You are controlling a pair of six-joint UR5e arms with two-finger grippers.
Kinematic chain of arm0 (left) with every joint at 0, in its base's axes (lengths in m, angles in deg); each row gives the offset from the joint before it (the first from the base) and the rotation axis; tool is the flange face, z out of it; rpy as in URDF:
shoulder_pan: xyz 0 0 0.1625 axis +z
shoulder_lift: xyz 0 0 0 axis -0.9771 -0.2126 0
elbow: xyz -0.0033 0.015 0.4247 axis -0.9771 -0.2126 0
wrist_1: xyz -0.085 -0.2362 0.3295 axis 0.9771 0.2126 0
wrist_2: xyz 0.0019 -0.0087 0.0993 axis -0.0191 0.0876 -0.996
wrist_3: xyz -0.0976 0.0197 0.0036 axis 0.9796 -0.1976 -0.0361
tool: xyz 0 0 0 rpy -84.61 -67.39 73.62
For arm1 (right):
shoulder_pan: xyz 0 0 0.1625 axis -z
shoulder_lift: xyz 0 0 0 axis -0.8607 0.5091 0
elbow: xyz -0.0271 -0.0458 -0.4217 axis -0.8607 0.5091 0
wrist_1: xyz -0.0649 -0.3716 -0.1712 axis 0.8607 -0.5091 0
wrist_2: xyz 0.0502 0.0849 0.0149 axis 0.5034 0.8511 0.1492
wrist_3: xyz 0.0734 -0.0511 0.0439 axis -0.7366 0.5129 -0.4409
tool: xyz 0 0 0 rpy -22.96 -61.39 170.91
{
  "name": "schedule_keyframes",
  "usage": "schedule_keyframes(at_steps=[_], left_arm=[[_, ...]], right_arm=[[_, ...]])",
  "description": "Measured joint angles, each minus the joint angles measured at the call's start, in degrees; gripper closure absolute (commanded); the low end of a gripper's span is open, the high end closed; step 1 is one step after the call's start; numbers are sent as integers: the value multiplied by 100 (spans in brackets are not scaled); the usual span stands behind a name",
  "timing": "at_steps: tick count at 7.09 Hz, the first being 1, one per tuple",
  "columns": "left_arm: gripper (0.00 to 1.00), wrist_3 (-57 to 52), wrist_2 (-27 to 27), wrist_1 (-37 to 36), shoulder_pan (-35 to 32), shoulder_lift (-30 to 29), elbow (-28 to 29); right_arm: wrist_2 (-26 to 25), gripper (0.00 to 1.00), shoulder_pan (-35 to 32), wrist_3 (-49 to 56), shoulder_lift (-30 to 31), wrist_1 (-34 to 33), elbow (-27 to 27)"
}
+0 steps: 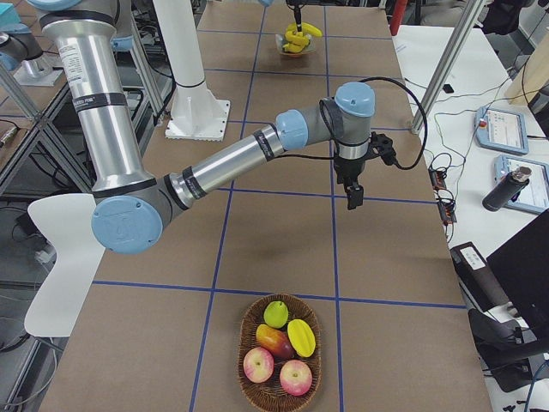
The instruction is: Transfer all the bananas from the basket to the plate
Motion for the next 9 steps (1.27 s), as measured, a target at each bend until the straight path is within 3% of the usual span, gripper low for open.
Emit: schedule_keyframes(at_steps=[2,3,4,9], left_arm=[[78,-4,6,476,-2,-15,457],[55,-2,6,673,0,-19,610],[1,-4,6,771,1,-19,680],[0,-7,6,1047,-7,7,712]], right_arm=[[4,0,-6,4,-12,0,4],[4,0,-6,5,-17,4,4],[4,0,-7,-1,-19,27,4],[8,0,-7,-17,-7,87,5]])
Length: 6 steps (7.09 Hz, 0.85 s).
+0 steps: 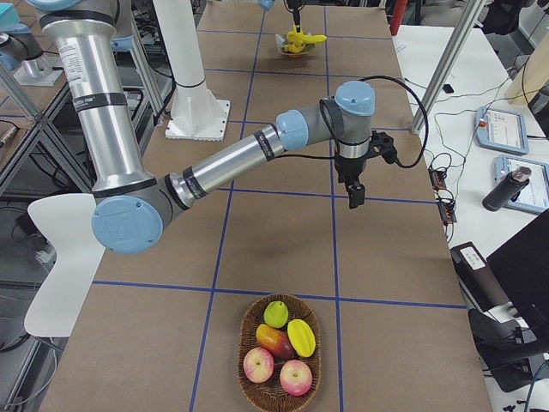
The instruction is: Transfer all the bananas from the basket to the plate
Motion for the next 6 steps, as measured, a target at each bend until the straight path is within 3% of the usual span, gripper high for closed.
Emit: schedule_keyframes(at_steps=[6], left_arm=[[0,0,630,12,-416,-32,-195]], right_arm=[[15,0,-31,0,1,12,0]])
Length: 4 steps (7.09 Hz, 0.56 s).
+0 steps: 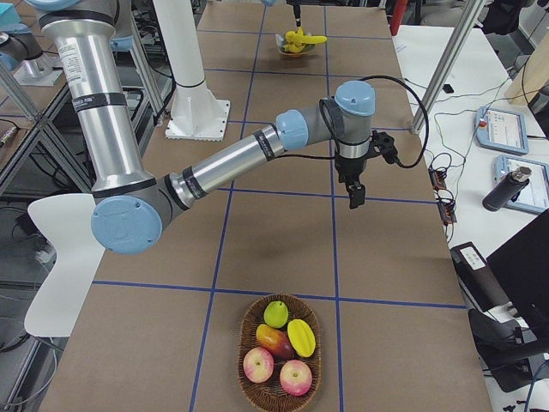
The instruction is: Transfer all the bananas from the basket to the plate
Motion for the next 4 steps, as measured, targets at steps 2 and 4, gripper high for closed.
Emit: schedule_keyframes(at_steps=[2,4], left_arm=[[0,0,62,7,-68,2,-36],[0,-10,304,-4,-351,-36,-91]], right_arm=[[52,0,-6,0,6,11,0],[79,0,-38,10,14,15,0]])
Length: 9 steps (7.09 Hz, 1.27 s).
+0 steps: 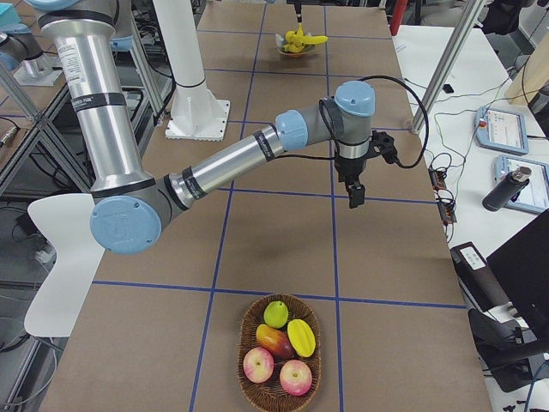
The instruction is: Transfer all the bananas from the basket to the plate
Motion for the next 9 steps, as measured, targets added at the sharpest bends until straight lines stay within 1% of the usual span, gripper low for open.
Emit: schedule_keyframes(at_steps=[3,5,6,7,9], left_arm=[[0,-175,336,-26,-459,-11,-191],[0,-1060,329,-290,-621,-2,-191],[0,-1706,303,-606,-746,-2,-189],[0,-2551,253,-1100,-945,-9,-192],[0,-4142,-148,-2180,-1197,-46,-208]], right_arm=[[45,0,-165,106,12,0,71],[44,0,-450,588,35,1,347],[43,0,-639,961,53,0,554],[41,0,-849,1355,88,0,772],[17,0,-1203,1817,223,8,1115]])
